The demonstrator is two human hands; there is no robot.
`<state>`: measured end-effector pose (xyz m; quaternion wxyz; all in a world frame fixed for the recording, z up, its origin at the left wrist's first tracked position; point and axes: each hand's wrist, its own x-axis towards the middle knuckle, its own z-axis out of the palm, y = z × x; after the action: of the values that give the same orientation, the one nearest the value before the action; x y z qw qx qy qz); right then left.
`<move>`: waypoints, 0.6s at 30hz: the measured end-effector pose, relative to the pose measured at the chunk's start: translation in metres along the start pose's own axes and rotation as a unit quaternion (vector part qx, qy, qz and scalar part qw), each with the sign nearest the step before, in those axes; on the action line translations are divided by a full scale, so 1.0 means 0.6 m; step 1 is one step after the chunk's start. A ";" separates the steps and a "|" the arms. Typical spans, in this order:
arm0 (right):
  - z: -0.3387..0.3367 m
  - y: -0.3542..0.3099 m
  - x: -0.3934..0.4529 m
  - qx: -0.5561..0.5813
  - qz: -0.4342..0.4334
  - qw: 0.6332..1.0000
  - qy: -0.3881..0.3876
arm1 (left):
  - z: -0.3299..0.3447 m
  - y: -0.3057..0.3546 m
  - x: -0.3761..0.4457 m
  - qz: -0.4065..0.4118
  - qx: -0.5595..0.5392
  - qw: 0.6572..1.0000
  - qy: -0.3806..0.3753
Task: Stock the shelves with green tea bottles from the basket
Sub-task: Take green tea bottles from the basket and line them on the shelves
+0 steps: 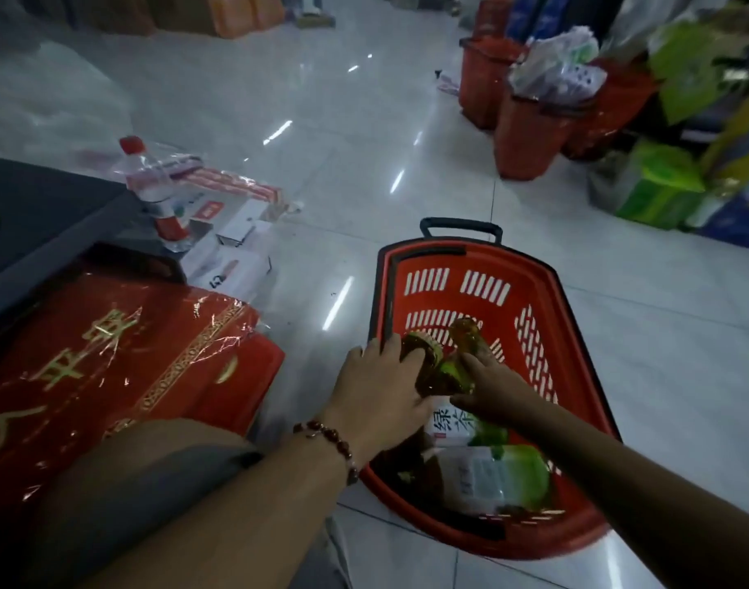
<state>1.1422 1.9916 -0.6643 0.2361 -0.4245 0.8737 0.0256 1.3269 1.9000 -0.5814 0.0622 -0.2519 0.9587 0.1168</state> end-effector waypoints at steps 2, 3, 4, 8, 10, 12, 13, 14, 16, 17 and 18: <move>0.024 0.005 0.023 0.022 0.012 1.000 -0.010 | 0.013 -0.008 0.007 0.006 0.007 1.000 0.004; 0.034 0.004 0.035 0.027 0.013 1.000 -0.009 | 0.018 -0.013 0.010 0.004 0.009 1.000 0.005; 0.045 0.003 0.048 0.030 0.015 0.999 -0.008 | 0.023 -0.018 0.014 0.001 0.010 1.000 0.003; 0.073 -0.003 0.103 -0.005 0.045 0.999 0.006 | 0.038 -0.045 0.026 -0.016 0.008 1.000 -0.001; 0.076 0.002 0.126 -0.018 0.082 0.996 0.025 | 0.045 -0.054 0.031 -0.024 0.002 1.000 -0.004; 0.078 0.012 0.142 0.016 0.132 0.990 0.037 | 0.050 -0.058 0.034 -0.021 0.000 1.000 -0.007; 0.081 0.017 0.147 0.055 0.161 0.985 0.038 | 0.052 -0.059 0.036 -0.019 -0.002 1.000 -0.008; 0.082 0.021 0.150 0.102 0.186 0.977 0.036 | 0.055 -0.060 0.037 -0.017 -0.007 1.000 -0.007; 0.082 0.029 0.160 0.178 0.220 0.958 0.039 | 0.058 -0.064 0.040 -0.012 -0.018 1.000 0.002; 0.079 0.033 0.166 0.198 0.227 0.953 0.039 | 0.060 -0.067 0.041 -0.011 -0.023 1.000 0.010; 0.075 0.037 0.173 0.219 0.235 0.947 0.027 | 0.061 -0.069 0.041 -0.011 -0.028 0.999 0.018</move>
<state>1.0885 1.9411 -0.7527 0.2864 -0.1455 0.9390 -0.1231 1.3283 1.8627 -0.6290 0.0389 -0.2657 0.9533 0.1384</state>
